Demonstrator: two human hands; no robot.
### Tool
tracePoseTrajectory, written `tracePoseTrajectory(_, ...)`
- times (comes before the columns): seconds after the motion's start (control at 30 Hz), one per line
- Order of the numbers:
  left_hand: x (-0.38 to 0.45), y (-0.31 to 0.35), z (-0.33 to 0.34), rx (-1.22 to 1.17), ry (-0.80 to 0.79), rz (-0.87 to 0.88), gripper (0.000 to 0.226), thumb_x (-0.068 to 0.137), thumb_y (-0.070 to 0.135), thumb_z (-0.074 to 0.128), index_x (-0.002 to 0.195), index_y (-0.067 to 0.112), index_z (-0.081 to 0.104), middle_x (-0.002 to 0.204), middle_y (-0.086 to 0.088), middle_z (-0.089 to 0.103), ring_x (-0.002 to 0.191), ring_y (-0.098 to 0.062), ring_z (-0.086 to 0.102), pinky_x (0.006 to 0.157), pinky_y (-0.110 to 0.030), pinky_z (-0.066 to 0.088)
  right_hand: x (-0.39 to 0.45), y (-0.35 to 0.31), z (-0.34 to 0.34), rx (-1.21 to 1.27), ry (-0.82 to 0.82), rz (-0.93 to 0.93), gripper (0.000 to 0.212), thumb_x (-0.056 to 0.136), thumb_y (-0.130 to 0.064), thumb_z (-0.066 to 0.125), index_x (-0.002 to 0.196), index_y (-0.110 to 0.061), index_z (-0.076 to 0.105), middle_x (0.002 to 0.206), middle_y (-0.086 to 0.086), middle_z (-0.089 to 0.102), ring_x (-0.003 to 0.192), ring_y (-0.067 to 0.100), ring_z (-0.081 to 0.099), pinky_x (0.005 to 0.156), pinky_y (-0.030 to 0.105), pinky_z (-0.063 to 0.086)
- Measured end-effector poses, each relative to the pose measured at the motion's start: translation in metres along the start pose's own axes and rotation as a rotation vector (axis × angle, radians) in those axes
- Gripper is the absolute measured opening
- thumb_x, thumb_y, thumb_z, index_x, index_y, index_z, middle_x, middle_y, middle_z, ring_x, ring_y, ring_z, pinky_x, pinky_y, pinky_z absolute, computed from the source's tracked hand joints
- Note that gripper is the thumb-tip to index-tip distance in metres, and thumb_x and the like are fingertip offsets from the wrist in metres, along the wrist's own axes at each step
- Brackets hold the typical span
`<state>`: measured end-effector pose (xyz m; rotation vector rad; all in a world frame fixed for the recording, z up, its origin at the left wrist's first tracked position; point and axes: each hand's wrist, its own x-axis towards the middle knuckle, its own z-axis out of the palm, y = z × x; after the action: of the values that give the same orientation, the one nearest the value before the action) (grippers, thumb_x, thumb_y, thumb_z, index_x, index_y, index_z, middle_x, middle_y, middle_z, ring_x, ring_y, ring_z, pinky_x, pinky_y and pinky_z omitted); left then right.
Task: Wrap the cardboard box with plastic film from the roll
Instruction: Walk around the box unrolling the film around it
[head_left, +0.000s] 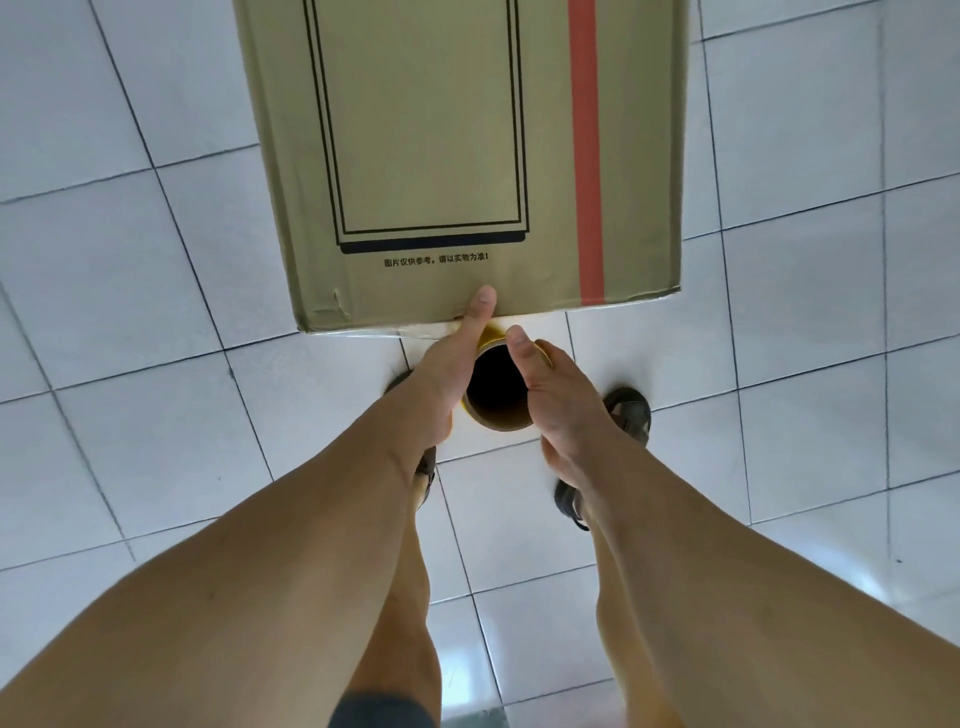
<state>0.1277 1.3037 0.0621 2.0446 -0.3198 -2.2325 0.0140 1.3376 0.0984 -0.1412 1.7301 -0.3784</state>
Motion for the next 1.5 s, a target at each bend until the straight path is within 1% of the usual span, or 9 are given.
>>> tracePoseTrajectory(0.33, -0.003, -0.015, 0.052, -0.124, 0.106, -0.001, 0.137, 0.036, 0.112, 0.059, 0.139, 0.022, 0.070, 0.134, -0.006, 0.079, 0.134, -0.030, 0.069, 0.122, -0.052, 0.048, 0.017, -0.002, -0.061, -0.172, -0.093, 0.011, 0.085, 0.085, -0.076, 0.052, 0.150, -0.023, 0.040, 0.147, -0.004, 0.050, 0.132, 0.019, 0.046, 0.097, 0.033, 0.035)
tracePoseTrajectory(0.43, -0.002, -0.019, 0.064, -0.212, 0.124, 0.001, 0.143, 0.029, 0.109, 0.073, 0.142, 0.021, 0.070, 0.128, -0.010, 0.082, 0.125, -0.031, 0.076, 0.118, -0.052, 0.054, 0.019, -0.008, -0.073, -0.182, -0.139, 0.003, 0.075, 0.087, -0.076, 0.048, 0.141, -0.023, 0.050, 0.139, -0.005, 0.055, 0.123, 0.016, 0.051, 0.089, 0.031, 0.037)
tracePoseTrajectory(0.57, -0.002, -0.025, 0.078, -0.264, 0.017, -0.048, 0.143, 0.039, 0.116, 0.055, 0.143, 0.018, 0.069, 0.127, -0.014, 0.082, 0.120, -0.035, 0.079, 0.111, -0.057, 0.060, 0.025, -0.014, -0.095, -0.295, -0.128, -0.102, 0.060, 0.097, -0.064, 0.044, 0.129, -0.015, 0.057, 0.127, 0.002, 0.060, 0.105, 0.016, 0.054, 0.070, 0.022, 0.038)
tracePoseTrajectory(0.8, 0.002, -0.021, 0.105, -0.225, 0.104, -0.005, 0.138, 0.040, 0.112, 0.066, 0.143, 0.021, 0.069, 0.127, -0.008, 0.083, 0.123, -0.030, 0.077, 0.117, -0.052, 0.054, 0.033, -0.012, -0.112, -0.223, -0.139, -0.023, 0.086, 0.084, -0.075, 0.055, 0.150, -0.022, 0.042, 0.145, -0.004, 0.053, 0.130, 0.016, 0.051, 0.094, 0.027, 0.036)
tracePoseTrajectory(0.93, -0.003, -0.006, 0.112, -0.181, -0.024, -0.016, 0.113, 0.078, 0.106, 0.039, 0.142, 0.018, 0.070, 0.127, -0.014, 0.082, 0.121, -0.033, 0.078, 0.112, -0.053, 0.058, 0.041, -0.014, -0.123, -0.238, -0.110, -0.074, 0.082, 0.082, -0.075, 0.056, 0.144, -0.022, 0.050, 0.141, -0.004, 0.057, 0.128, 0.016, 0.054, 0.108, 0.034, 0.040)
tracePoseTrajectory(1.13, 0.004, 0.000, 0.128, -0.174, 0.098, 0.015, 0.138, 0.036, 0.105, 0.060, 0.145, 0.021, 0.067, 0.139, -0.008, 0.076, 0.132, -0.030, 0.070, 0.122, -0.050, 0.049, 0.034, -0.020, -0.131, -0.202, -0.103, -0.035, 0.124, 0.047, -0.094, 0.064, 0.148, -0.026, 0.043, 0.144, -0.007, 0.054, 0.132, 0.016, 0.051, 0.114, 0.041, 0.037)
tracePoseTrajectory(1.27, 0.007, 0.001, 0.132, -0.233, 0.015, -0.015, 0.139, 0.027, 0.110, 0.071, 0.136, 0.023, 0.073, 0.125, -0.008, 0.083, 0.121, -0.031, 0.078, 0.113, -0.052, 0.058, 0.036, -0.026, -0.140, -0.186, -0.102, -0.032, 0.085, 0.073, -0.078, 0.064, 0.139, -0.024, 0.054, 0.130, -0.006, 0.063, 0.123, 0.015, 0.056, 0.108, 0.037, 0.043)
tracePoseTrajectory(1.4, 0.003, 0.003, 0.142, -0.210, 0.034, -0.044, 0.121, 0.056, 0.113, 0.053, 0.130, 0.021, 0.075, 0.123, -0.010, 0.083, 0.119, -0.030, 0.077, 0.112, -0.051, 0.059, 0.039, -0.031, -0.151, -0.275, -0.091, -0.060, 0.107, 0.060, -0.086, 0.060, 0.143, -0.020, 0.050, 0.140, -0.001, 0.059, 0.128, 0.018, 0.054, 0.111, 0.039, 0.042)
tracePoseTrajectory(1.5, 0.007, 0.003, 0.153, -0.208, 0.136, -0.046, 0.137, 0.050, 0.118, 0.048, 0.144, 0.020, 0.067, 0.138, -0.008, 0.076, 0.130, -0.029, 0.069, 0.119, -0.048, 0.050, 0.040, -0.034, -0.159, -0.260, -0.120, -0.011, 0.080, 0.077, -0.077, 0.063, 0.135, -0.022, 0.056, 0.133, -0.005, 0.062, 0.124, 0.015, 0.056, 0.105, 0.034, 0.043)
